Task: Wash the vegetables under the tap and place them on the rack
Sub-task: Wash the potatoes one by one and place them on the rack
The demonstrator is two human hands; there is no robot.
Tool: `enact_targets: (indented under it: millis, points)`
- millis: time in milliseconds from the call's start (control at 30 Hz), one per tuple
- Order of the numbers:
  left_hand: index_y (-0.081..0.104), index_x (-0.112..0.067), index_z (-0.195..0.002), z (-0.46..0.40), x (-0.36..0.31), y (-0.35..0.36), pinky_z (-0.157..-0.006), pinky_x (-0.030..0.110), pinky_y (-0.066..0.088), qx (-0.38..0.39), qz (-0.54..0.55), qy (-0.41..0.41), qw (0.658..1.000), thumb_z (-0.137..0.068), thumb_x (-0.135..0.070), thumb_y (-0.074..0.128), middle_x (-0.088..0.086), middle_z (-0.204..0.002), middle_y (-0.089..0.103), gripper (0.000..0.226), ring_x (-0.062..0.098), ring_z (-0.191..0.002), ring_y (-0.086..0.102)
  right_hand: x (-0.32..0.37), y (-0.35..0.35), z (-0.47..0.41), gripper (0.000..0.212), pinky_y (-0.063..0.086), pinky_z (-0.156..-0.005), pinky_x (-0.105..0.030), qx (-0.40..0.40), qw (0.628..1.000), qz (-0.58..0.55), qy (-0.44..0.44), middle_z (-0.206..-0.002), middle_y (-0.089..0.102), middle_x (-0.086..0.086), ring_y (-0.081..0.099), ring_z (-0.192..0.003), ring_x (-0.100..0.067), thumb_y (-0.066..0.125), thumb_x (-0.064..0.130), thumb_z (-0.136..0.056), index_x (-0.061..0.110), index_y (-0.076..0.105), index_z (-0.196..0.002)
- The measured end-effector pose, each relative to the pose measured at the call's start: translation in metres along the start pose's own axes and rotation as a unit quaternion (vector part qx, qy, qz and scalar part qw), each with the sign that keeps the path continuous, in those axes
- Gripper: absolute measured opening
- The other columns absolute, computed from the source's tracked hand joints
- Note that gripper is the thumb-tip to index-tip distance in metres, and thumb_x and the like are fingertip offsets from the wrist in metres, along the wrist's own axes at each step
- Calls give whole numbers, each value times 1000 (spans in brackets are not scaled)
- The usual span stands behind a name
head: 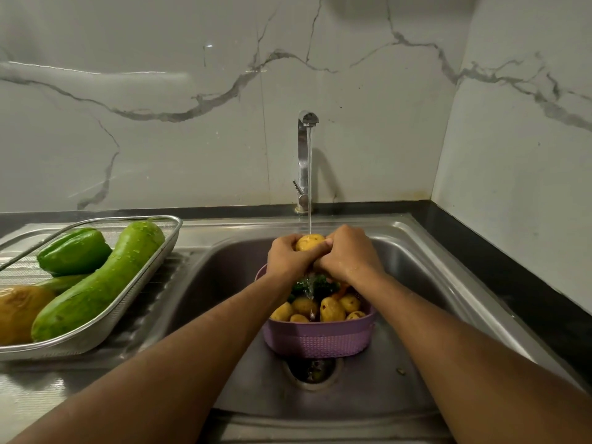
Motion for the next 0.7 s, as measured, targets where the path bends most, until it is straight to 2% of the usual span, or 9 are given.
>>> enact_targets:
  millis: [67,133,267,367,467,600,700]
  points:
    - [72,-17,-102,-1,-2,-1,-82,42,64,18,0,-19,1000,-77,-49,85,5,-95,76,43,21,-91,75,-1,-1,0,21,62,-63,-32,-3,1000,-2,7,-67,68,2,68,-62,-12,85,34,-79,19,70,-80]
    - [73,-13,-108,-2,-4,1,-85,44,64,65,12,-60,996,-81,-39,85,9,-98,77,39,23,-93,76,-8,0,1,22,64,-64,-34,17,999,-23,21,-67,71,2,71,-60,-13,86,36,-78,19,73,-82]
    - [68,-6,-123,3,-5,-2,-93,44,61,152,38,-126,980,-91,-13,75,16,-112,75,33,30,-105,74,-24,5,9,23,64,-62,-30,116,981,-138,77,-68,76,-2,75,-58,-15,85,33,-84,13,76,-90]
    - [66,-6,-127,5,-4,-5,-90,39,62,188,77,-143,969,-96,-7,68,18,-119,72,32,29,-107,73,-25,6,10,25,63,-61,-28,123,979,-145,76,-68,76,-2,75,-59,-15,85,35,-84,12,76,-90]
    - [65,-9,-129,3,-4,-5,-79,34,63,157,108,-131,973,-96,-9,69,16,-117,73,33,26,-101,75,-21,5,7,23,64,-62,-30,87,986,-133,45,-69,76,1,74,-59,-12,86,37,-82,17,76,-87]
    - [64,-15,-127,4,0,4,-82,38,64,64,80,-95,990,-95,-17,73,9,-112,71,34,24,-100,73,-19,5,5,21,64,-72,-31,42,996,-78,4,-77,73,7,70,-69,-6,84,38,-82,23,76,-94]
    - [66,-16,-125,6,2,6,-84,39,64,49,70,-57,995,-96,-22,72,7,-112,73,30,21,-100,73,-20,5,6,19,62,-71,-28,40,996,-81,0,-78,72,9,69,-70,-5,82,35,-85,22,75,-97]
Point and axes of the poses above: each hand's wrist, its own z-axis away from the middle knuckle, its own y-axis out of the palm, x = y × z, the point moved 4 cm from there along -z, towards the middle knuckle
